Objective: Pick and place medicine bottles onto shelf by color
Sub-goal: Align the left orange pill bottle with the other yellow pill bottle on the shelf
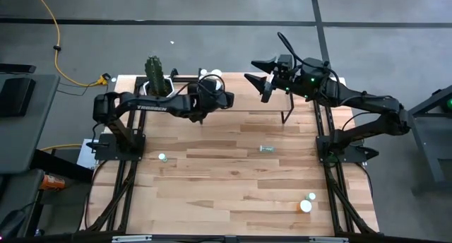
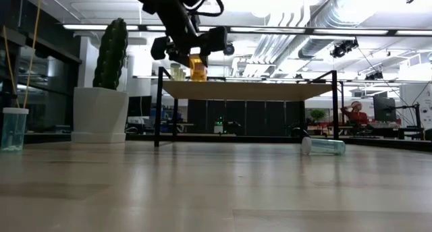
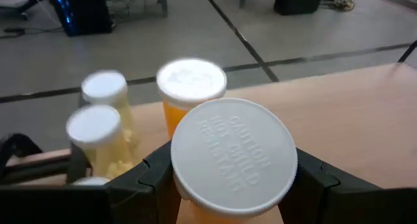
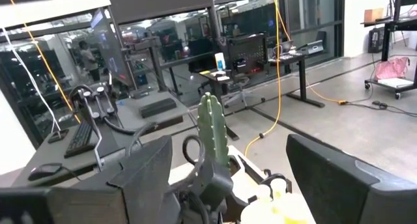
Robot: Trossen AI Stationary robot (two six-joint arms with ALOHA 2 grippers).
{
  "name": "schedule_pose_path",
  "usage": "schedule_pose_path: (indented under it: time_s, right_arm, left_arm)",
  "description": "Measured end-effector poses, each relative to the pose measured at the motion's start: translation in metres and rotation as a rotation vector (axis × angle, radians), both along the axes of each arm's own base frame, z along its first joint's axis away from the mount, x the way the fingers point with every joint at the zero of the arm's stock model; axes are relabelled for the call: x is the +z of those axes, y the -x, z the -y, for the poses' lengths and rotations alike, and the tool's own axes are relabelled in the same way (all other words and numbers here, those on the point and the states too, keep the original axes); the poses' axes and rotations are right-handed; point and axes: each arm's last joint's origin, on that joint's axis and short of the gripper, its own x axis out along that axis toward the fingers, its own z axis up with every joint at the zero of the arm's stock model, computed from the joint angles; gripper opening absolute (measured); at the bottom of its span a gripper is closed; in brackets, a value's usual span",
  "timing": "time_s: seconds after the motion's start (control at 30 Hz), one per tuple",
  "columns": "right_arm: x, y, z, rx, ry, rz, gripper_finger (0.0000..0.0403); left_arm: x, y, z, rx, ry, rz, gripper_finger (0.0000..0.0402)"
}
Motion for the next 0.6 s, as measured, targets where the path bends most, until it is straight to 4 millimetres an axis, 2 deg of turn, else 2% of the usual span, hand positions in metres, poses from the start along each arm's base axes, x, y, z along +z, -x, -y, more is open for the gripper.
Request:
schedule_pose_path:
  time_s: [0.2, 0.6]
  right_arm:
    - [0.0, 0.0, 0.0, 0.0, -0.001, -0.003, 0.0293]
    - [0.0, 0.0, 0.0, 0.009, -0.001, -0.003, 0.0293]
  left_arm:
    - [-0.012, -0.004, -0.001, 0.016, 0.019, -0.016, 0.0183]
    - [-0.013, -0.003, -0.001, 0.022, 0.002, -0.043, 0.0217]
